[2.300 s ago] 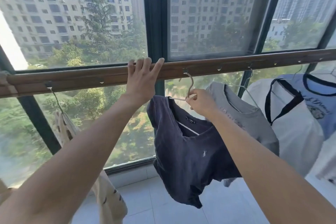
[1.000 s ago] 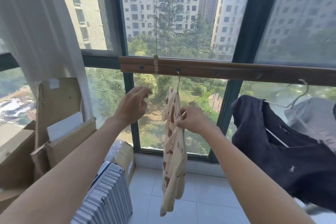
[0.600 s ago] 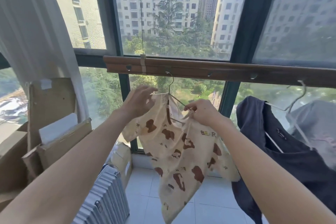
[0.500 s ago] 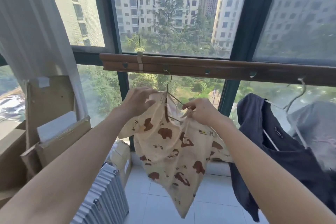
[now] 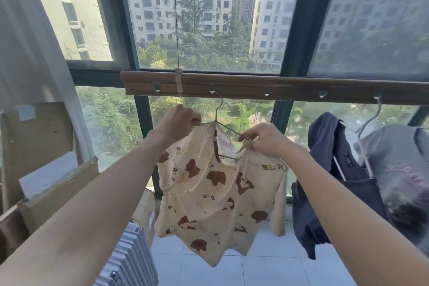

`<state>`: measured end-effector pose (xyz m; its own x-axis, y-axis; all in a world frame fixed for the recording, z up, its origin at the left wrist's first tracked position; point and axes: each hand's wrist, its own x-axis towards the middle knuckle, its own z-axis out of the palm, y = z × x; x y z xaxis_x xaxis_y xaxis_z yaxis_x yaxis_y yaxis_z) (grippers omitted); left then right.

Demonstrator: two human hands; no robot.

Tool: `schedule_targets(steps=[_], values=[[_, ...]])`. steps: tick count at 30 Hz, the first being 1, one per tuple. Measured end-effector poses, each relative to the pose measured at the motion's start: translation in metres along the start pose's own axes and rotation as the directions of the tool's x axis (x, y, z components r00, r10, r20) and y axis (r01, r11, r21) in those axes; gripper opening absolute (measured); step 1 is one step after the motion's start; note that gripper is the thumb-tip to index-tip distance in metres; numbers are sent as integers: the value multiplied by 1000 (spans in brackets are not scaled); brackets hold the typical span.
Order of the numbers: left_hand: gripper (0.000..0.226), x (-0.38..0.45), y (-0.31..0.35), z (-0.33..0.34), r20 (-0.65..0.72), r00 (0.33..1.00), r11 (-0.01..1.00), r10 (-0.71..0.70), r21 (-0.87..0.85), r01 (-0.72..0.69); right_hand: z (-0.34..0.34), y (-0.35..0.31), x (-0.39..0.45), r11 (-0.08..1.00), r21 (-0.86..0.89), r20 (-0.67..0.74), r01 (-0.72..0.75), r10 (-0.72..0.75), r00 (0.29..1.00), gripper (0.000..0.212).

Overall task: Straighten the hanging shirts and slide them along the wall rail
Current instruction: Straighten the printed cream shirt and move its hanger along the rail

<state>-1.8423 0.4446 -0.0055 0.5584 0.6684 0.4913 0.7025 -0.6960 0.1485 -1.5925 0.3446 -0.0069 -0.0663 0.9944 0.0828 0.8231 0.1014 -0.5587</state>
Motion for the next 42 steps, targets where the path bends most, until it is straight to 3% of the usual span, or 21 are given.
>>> schedule_targets(steps=[6, 9, 10, 17, 22, 24, 28, 36, 40, 42], values=[[15, 2, -17, -3, 115, 993, 987, 27, -163, -8, -4, -3, -7, 999, 5, 20, -39, 39, 999, 25], [1, 0, -22, -4, 170, 981, 972, 98, -228, -57, -5, -2, -9, 998, -40, -19, -50, 50, 999, 25], [6, -3, -22, -3, 177, 977, 974, 117, -211, -78, -5, -1, -10, 997, -45, -33, -55, 53, 998, 25], [8, -16, -11, 7, -2, 996, 967, 84, -241, -82, -7, 0, -17, 997, -34, -29, -67, 67, 997, 28], [3, -20, -4, 9, 83, 983, 848, -164, -498, 184, -10, 6, -25, 998, -38, -47, -53, 51, 998, 30], [3, -21, 0, 11, 127, 971, 808, -203, -539, 239, -10, 9, -28, 998, -23, -72, -52, 50, 996, 31], [6, -14, 10, 14, 162, 966, 840, -200, -479, 254, -14, 14, -33, 998, -21, -79, -51, 49, 996, 35], [9, -14, 24, 15, 101, 974, 849, -204, -477, 227, -18, 24, -41, 998, -24, -86, -53, 51, 995, 32], [23, -4, 8, 1, 50, 940, 824, -336, -467, 320, -23, 30, -40, 998, -26, -86, -52, 49, 995, 33], [27, 2, -6, -6, -43, 861, 768, -507, -477, 429, -25, 33, -39, 997, -41, -90, -71, 67, 994, 39]])
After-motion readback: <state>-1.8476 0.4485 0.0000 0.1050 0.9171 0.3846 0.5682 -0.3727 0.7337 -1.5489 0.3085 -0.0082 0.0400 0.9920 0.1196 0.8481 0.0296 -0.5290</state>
